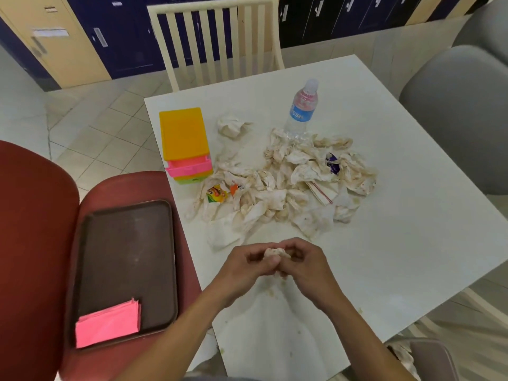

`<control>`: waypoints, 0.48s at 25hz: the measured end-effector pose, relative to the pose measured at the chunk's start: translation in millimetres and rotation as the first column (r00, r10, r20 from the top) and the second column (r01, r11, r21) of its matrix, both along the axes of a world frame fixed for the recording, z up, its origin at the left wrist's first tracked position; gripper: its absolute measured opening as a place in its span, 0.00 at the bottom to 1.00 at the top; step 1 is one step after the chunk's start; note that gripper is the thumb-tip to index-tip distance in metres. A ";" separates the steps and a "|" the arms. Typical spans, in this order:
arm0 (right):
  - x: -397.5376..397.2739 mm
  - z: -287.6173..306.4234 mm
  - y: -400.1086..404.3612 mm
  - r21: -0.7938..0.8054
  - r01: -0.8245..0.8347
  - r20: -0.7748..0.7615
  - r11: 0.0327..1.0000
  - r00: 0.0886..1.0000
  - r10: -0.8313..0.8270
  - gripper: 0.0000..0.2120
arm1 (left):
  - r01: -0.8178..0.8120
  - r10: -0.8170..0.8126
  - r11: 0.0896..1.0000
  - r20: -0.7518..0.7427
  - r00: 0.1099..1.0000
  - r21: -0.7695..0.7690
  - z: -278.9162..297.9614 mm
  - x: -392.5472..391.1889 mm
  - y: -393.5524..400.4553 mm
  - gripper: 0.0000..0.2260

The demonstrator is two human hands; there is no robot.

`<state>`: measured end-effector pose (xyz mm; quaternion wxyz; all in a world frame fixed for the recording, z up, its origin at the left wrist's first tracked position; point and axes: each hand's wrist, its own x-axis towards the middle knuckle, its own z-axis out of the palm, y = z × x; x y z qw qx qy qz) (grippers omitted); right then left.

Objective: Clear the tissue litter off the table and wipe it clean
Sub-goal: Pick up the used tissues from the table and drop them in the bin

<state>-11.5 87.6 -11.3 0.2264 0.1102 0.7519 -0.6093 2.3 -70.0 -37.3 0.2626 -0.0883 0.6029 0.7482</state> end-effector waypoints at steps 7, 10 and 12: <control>-68.5 -4.9 -21.8 0.273 -0.208 -0.065 0.939 0.970 0.233 0.22 | -0.431 0.440 0.896 0.088 0.894 -0.109 -4.4 -18.4 -21.6 0.07; -75.7 -22.7 -44.6 0.437 -0.325 -0.101 0.839 0.909 0.405 0.23 | -0.558 0.569 0.822 0.102 0.816 -0.117 1.0 -29.7 -46.9 0.07; -69.4 -38.0 -51.8 0.548 -0.317 -0.126 0.774 0.883 0.452 0.19 | -0.600 0.612 0.790 0.095 0.785 -0.125 4.8 -36.0 -62.8 0.06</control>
